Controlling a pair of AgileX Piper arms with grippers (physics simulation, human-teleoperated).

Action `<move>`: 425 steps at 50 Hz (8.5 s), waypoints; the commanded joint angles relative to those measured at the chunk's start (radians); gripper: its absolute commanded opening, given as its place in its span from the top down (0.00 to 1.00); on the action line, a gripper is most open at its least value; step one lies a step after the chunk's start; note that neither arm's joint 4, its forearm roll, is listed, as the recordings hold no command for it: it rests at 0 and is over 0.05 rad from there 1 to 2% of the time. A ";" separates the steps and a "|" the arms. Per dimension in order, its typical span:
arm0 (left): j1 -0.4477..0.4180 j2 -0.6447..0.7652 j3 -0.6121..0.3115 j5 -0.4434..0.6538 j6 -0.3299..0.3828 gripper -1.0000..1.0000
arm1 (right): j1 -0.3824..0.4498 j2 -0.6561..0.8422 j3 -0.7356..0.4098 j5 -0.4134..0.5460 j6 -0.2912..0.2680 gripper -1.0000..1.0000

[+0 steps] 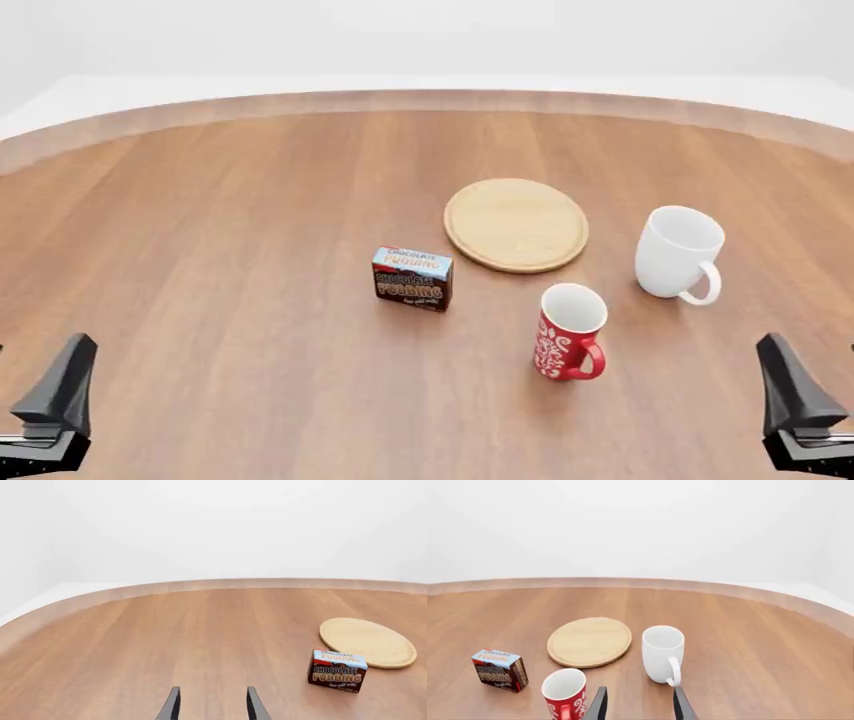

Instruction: Put the chocolate pudding to the left of the plate.

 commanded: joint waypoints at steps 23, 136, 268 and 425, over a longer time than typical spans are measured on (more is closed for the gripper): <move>0.000 0.000 0.000 0.000 0.000 0.00 | 0.028 0.019 -0.193 0.123 0.026 0.00; 0.000 0.000 0.000 0.000 0.000 0.00 | 0.683 1.658 -1.189 0.255 -0.382 0.00; 0.000 0.000 0.000 0.000 0.000 0.00 | 0.624 1.950 -1.148 0.011 -0.274 0.00; 0.000 0.000 0.000 0.000 0.000 0.00 | 0.539 2.611 -2.606 0.917 -0.416 1.00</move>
